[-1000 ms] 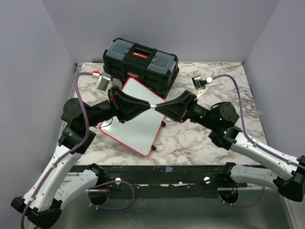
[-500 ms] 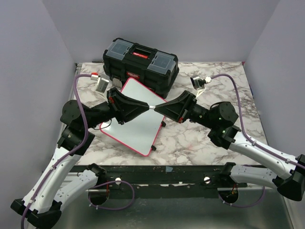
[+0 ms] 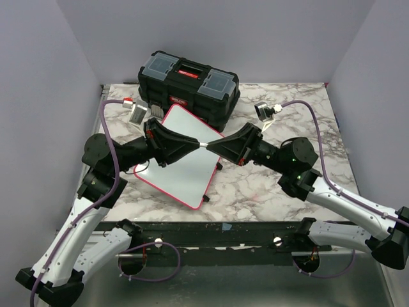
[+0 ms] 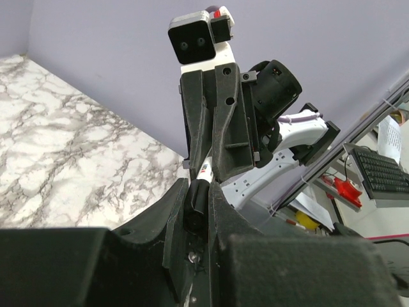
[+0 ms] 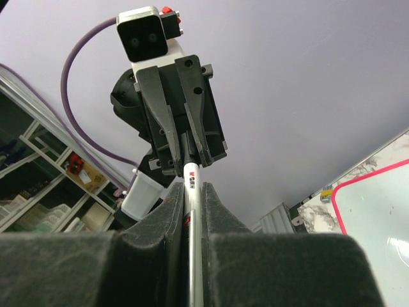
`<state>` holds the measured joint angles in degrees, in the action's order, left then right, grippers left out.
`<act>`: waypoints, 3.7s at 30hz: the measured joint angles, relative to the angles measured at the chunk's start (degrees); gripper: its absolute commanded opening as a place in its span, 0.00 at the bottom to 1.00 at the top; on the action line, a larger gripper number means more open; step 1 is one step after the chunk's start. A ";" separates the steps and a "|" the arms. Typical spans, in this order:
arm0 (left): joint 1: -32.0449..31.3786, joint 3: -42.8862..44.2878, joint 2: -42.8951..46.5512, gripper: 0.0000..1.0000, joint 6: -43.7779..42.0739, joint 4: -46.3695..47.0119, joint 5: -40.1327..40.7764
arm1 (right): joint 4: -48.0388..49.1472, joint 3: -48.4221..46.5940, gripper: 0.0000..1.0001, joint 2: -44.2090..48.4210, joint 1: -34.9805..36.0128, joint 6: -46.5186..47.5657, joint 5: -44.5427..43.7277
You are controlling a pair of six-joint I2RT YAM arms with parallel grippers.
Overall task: Write a sentence on the whiteboard
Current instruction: Open the pen cap from the whiteboard marker, then place the pen cap at the center of the board.
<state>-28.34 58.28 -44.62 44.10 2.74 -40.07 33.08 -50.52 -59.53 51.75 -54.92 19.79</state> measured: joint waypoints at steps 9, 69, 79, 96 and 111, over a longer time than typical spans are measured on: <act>2.78 0.24 -0.72 0.00 1.46 -2.23 -4.46 | -1.38 1.68 0.01 1.16 0.37 0.76 -2.47; -16.94 -12.72 -22.34 0.00 -9.27 -6.47 19.69 | -39.60 -10.67 0.01 10.91 0.09 22.97 -47.76; -25.31 -1.86 -41.20 0.00 -13.40 -6.60 23.28 | -40.39 -10.71 0.01 11.54 0.09 23.98 -51.69; -28.65 11.52 -63.87 0.06 -16.68 -7.98 23.69 | -41.42 -10.95 0.01 11.56 0.09 24.35 -52.81; -28.68 18.18 -70.20 0.40 -17.05 -8.66 23.47 | -42.23 -10.93 0.01 12.66 0.07 23.50 -52.81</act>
<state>-57.01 76.47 -114.83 27.05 -5.91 -16.60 -9.15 -61.45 -46.87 51.81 -31.42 -33.01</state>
